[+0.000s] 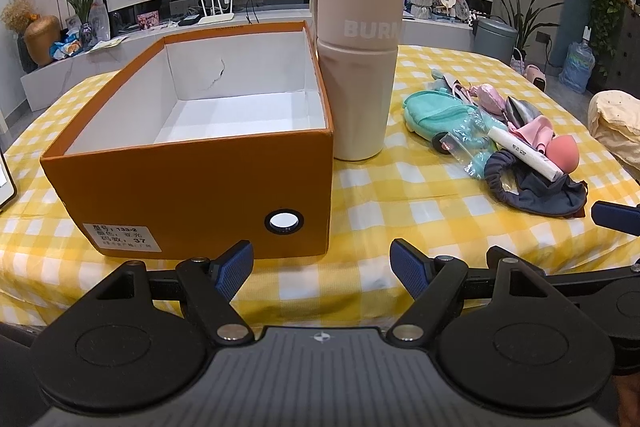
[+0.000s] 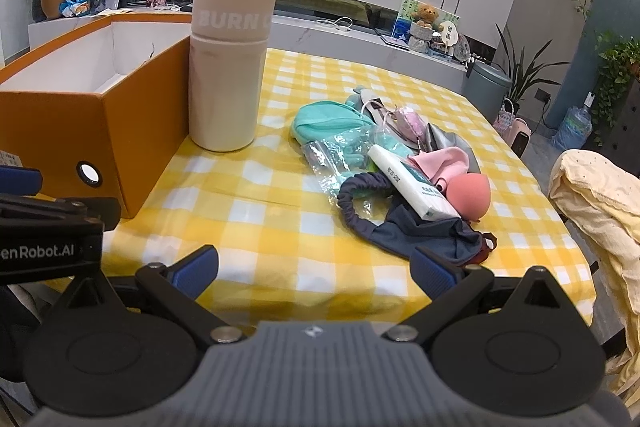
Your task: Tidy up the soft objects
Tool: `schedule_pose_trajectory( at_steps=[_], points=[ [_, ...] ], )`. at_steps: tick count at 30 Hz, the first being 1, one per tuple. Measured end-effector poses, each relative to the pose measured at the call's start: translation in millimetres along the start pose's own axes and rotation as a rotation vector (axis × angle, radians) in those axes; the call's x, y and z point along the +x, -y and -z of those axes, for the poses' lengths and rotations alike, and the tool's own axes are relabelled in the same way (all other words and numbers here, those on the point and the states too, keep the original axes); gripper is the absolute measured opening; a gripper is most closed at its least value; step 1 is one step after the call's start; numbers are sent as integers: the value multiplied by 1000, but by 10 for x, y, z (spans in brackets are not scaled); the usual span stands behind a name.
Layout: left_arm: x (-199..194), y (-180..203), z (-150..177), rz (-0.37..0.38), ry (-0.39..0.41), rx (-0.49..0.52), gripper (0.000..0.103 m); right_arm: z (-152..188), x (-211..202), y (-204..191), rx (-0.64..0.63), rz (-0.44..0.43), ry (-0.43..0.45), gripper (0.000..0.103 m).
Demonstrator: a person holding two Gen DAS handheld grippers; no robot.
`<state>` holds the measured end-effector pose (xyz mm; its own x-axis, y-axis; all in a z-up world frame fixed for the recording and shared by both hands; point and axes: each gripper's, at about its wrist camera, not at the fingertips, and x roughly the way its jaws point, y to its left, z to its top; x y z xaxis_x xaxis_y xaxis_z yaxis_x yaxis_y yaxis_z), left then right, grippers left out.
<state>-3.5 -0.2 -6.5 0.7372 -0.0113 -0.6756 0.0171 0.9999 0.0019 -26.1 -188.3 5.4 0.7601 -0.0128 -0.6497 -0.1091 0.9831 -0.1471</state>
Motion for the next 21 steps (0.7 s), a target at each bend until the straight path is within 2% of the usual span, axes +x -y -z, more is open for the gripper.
schedule_pose_trajectory(
  at_steps=[21],
  points=[
    [-21,-12,-16,12,7,-7,91,-3,-16,-16,-1,-28,9,100]
  ],
)
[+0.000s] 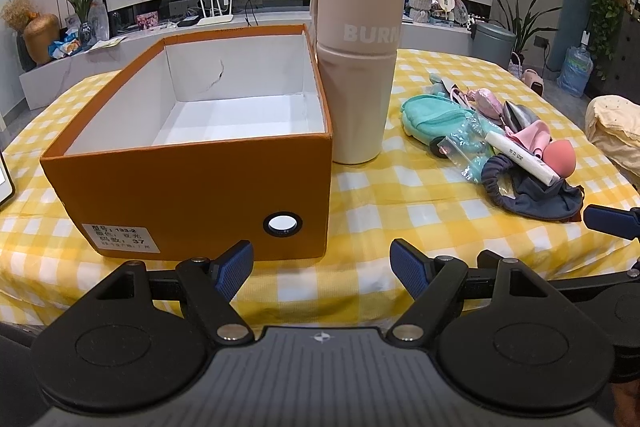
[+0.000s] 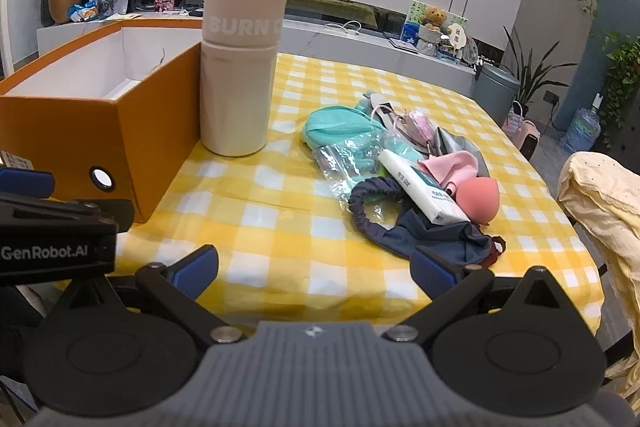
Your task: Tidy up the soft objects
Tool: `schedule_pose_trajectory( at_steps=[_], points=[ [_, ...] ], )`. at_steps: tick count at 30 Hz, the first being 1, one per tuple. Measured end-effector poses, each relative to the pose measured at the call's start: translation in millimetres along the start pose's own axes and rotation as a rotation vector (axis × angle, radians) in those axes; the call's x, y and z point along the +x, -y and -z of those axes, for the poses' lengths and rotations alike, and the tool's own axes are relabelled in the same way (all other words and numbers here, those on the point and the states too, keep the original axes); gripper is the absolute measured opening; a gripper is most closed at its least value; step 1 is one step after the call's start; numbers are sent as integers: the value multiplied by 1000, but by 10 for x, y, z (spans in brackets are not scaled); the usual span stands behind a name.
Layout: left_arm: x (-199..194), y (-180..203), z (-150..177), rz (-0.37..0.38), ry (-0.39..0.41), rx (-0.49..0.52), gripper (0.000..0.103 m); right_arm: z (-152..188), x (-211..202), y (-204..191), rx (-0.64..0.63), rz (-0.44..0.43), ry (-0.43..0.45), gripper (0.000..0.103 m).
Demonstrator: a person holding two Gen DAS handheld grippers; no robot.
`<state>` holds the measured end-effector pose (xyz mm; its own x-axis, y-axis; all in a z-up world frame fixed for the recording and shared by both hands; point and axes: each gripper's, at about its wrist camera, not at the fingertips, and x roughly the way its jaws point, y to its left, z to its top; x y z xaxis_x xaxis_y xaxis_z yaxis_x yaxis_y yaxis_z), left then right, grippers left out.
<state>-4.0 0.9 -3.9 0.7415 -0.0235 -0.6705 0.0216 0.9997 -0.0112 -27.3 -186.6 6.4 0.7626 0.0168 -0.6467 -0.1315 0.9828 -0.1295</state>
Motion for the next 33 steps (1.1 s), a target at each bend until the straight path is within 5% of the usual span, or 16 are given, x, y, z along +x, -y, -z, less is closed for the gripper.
schedule_pose_trajectory(
  at_steps=[9,28,33],
  points=[
    [-56,46,-74,0,14,-5,91,-17,-12,33,18,-18,13,100],
    [129,417,-361,174,10,117,91,-217,372,843,161,56,52,100],
    [240,506,-323,220,-8,145,91,-278,634,1082,156,16,47,100]
  ],
)
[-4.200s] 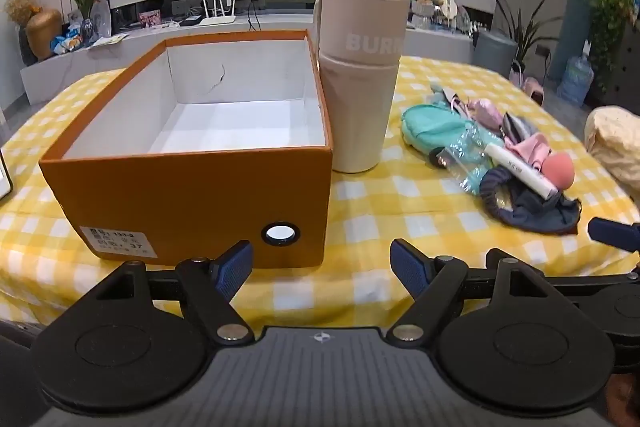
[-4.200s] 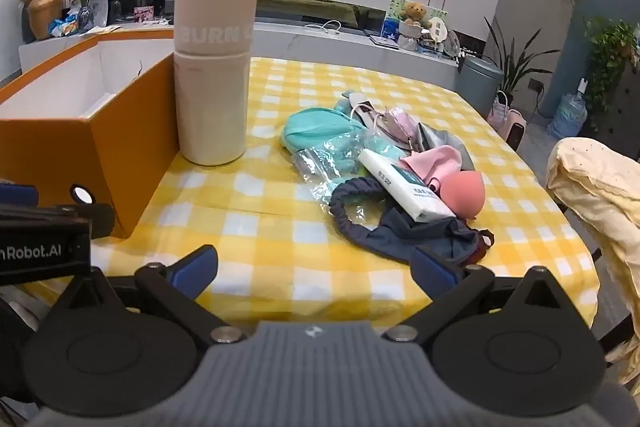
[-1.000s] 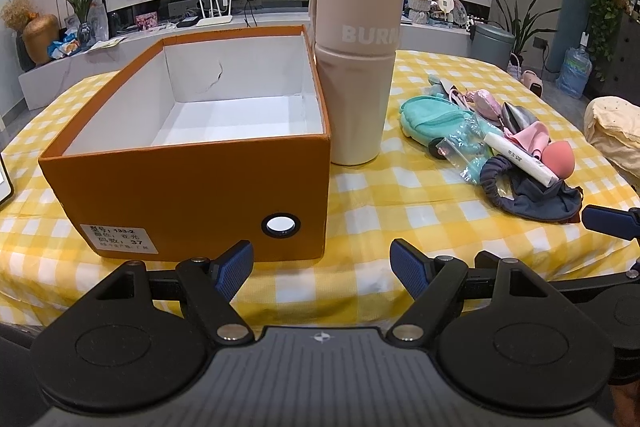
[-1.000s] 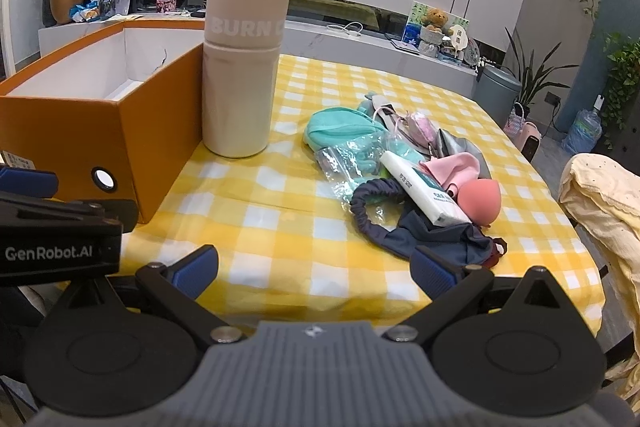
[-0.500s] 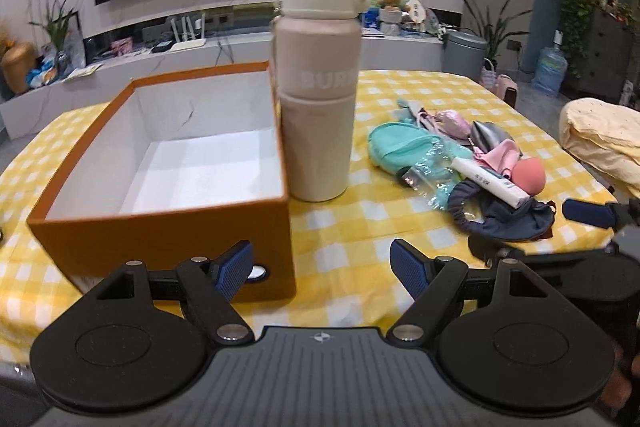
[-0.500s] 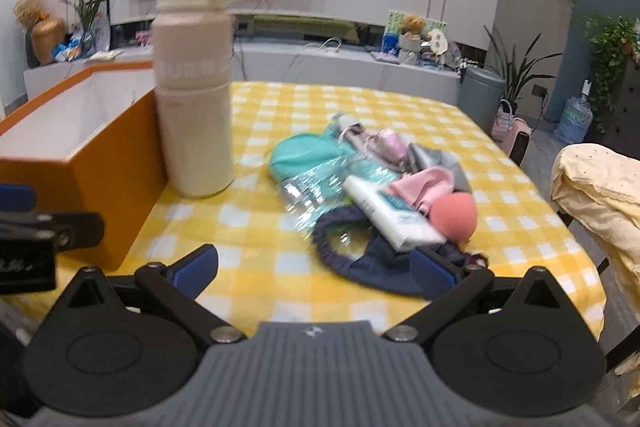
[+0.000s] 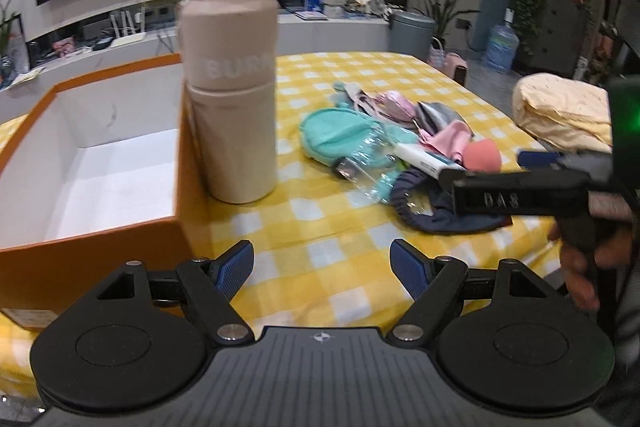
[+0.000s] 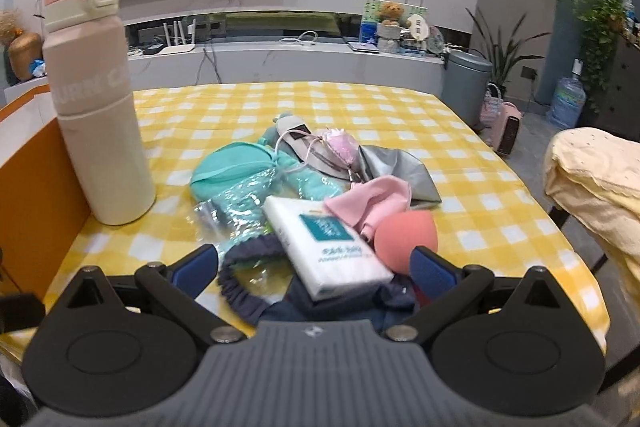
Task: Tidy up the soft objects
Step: 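Reach the right gripper into the pile and grasp the white wipes packet, then lift the white packet with the right gripper while the left gripper grasps the navy headband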
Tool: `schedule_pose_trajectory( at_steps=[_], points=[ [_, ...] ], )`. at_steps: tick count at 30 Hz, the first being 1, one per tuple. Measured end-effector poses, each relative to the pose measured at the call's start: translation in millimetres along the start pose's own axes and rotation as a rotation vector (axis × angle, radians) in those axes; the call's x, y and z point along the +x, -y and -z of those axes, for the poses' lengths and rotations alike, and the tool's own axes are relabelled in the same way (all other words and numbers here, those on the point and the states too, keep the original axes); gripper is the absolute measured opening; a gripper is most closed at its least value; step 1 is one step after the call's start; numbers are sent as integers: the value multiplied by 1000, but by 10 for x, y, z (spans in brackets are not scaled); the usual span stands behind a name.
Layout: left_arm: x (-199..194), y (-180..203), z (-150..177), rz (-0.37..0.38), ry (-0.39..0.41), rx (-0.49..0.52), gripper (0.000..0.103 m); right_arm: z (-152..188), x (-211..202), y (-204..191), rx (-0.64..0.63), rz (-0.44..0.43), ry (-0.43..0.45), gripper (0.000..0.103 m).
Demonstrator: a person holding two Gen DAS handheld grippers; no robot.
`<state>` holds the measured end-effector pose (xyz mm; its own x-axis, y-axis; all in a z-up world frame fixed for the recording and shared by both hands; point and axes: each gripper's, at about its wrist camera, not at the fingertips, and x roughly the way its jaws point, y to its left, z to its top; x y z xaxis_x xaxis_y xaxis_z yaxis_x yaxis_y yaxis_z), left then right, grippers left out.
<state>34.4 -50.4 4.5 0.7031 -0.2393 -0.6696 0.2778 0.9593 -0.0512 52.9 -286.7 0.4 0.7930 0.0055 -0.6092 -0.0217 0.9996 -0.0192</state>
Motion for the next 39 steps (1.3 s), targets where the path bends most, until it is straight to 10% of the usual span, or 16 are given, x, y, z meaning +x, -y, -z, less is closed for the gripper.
schedule_pose_trajectory(
  at_steps=[5,11,17,22,39],
  points=[
    [92,54,51,10,-22,17,91,-68,203,115,-37,-37,-3,96],
    [121,52,94,2,-44,18,91,-79,464,7,-166,13,-47,53],
    [83,85,95,2,-34,24,91,-53,599,17,-193,18,-114,52],
    [37,135,109,-8,-25,42,91,-59,721,-66,-258,60,-139,22],
    [185,272,140,38,-12,51,89,-287,-214,353,27,-137,200,8]
  ],
)
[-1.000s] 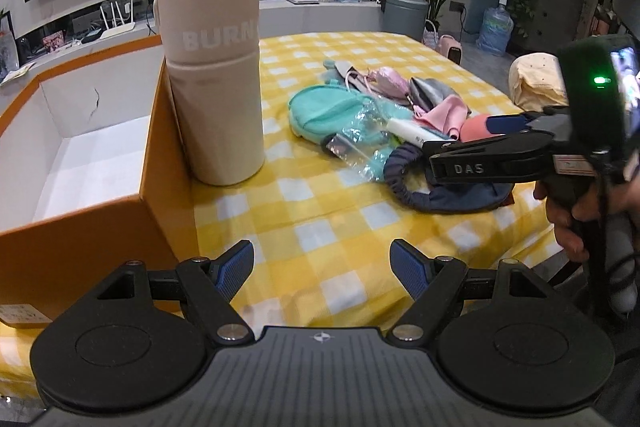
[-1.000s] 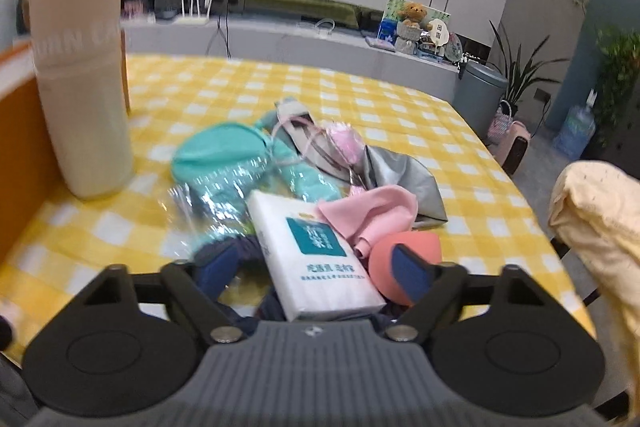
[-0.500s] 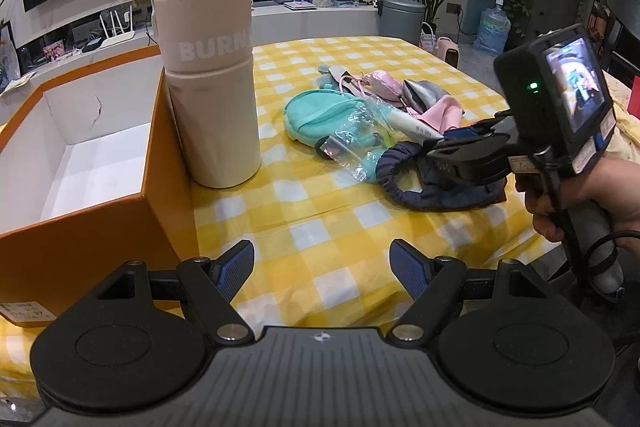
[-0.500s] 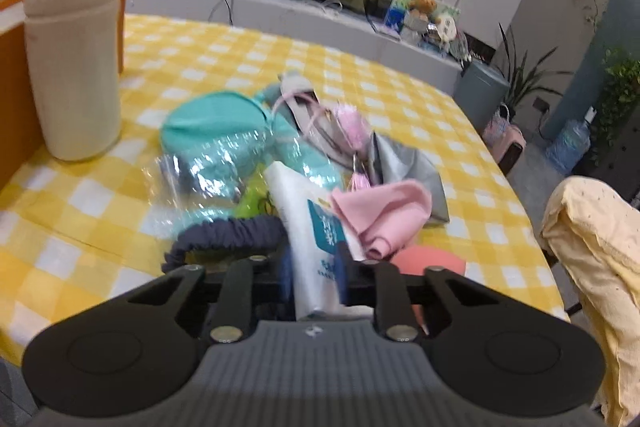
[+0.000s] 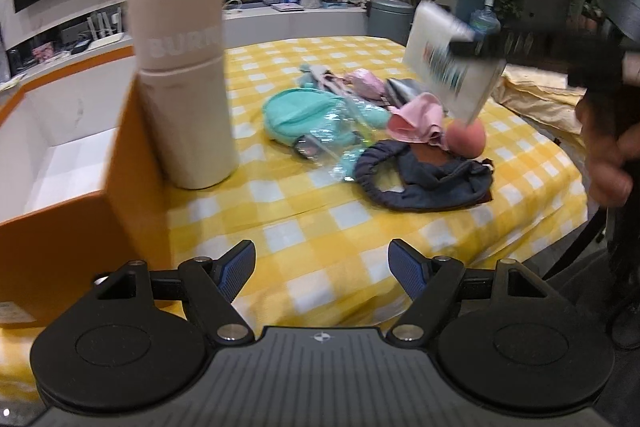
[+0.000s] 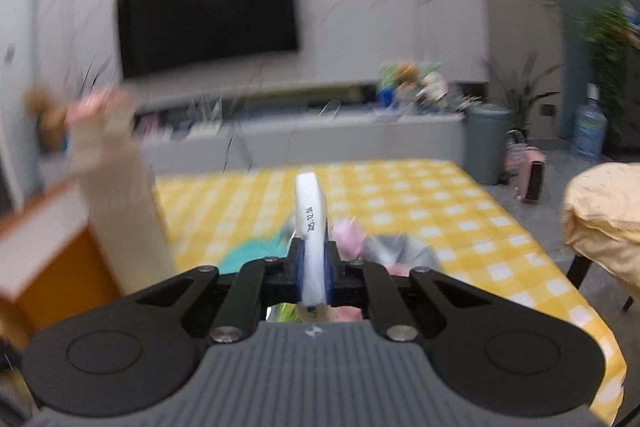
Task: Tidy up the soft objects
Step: 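Lift the white packet with the right gripper while the left gripper grasps the navy headband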
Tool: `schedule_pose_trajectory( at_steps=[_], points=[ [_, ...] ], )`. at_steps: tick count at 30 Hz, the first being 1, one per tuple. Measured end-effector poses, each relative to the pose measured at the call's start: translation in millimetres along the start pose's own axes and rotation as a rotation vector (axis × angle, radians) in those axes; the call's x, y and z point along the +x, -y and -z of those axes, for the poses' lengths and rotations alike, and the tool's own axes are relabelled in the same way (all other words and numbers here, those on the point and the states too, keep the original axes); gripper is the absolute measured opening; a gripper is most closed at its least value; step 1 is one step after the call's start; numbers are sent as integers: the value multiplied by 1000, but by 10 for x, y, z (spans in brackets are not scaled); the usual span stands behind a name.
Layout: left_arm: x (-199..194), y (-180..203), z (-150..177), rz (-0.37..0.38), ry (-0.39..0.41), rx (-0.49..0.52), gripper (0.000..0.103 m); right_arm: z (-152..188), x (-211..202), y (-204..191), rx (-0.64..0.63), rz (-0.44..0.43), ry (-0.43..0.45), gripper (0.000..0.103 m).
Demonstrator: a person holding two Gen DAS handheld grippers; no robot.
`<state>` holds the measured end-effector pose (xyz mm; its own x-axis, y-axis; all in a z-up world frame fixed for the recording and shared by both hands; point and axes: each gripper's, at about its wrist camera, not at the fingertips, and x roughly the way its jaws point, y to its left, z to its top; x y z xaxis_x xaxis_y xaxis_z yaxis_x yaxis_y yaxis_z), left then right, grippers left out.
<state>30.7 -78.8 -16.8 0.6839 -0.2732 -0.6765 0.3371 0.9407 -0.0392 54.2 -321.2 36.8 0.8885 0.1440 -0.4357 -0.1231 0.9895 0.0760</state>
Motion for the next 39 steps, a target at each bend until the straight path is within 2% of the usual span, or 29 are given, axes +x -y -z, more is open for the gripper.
schedule_pose_trajectory(
  at_steps=[2,5,7,9,11,14,17,22,24,28,29,31,32,33,36,39],
  points=[
    [104,42,-2,23,10,-3,89,-46,-105,122,72,28,72,8],
    [291,139,-44,36,34,-10,89,-104,-211,242,88,124,174,8],
    [414,207,-78,21,63,-9,89,-146,-230,351,137,161,159,8],
    [515,260,-109,22,89,9,90,-156,-228,487,243,203,139,8],
    [603,309,-142,36,102,26,90,-137,-169,591,310,235,65,8],
    [762,361,-203,40,83,26,90,-52,-45,645,306,310,-41,8],
    [895,355,-235,37,70,-5,90,6,-4,668,282,366,-71,8],
    [1054,389,-302,84,44,-41,86,12,14,679,297,337,-71,8],
    [1117,433,-308,51,43,-34,67,12,23,632,262,348,-66,8],
    [1196,514,-289,-36,29,0,52,-42,-53,632,224,338,-24,8],
    [1183,529,-277,-52,29,16,42,-47,-66,644,229,336,-18,8],
    [1157,517,-273,-47,23,6,31,-46,-62,667,237,344,-16,8],
    [1130,484,-275,-39,14,-25,20,-46,-56,672,237,349,-19,8],
    [1108,447,-282,-31,6,-59,14,-43,-48,677,235,352,-24,8],
    [993,302,-325,16,-6,-154,12,-39,-39,651,218,346,-27,8],
    [809,185,-364,36,5,-191,9,-48,-55,591,191,332,-11,8]
  ],
)
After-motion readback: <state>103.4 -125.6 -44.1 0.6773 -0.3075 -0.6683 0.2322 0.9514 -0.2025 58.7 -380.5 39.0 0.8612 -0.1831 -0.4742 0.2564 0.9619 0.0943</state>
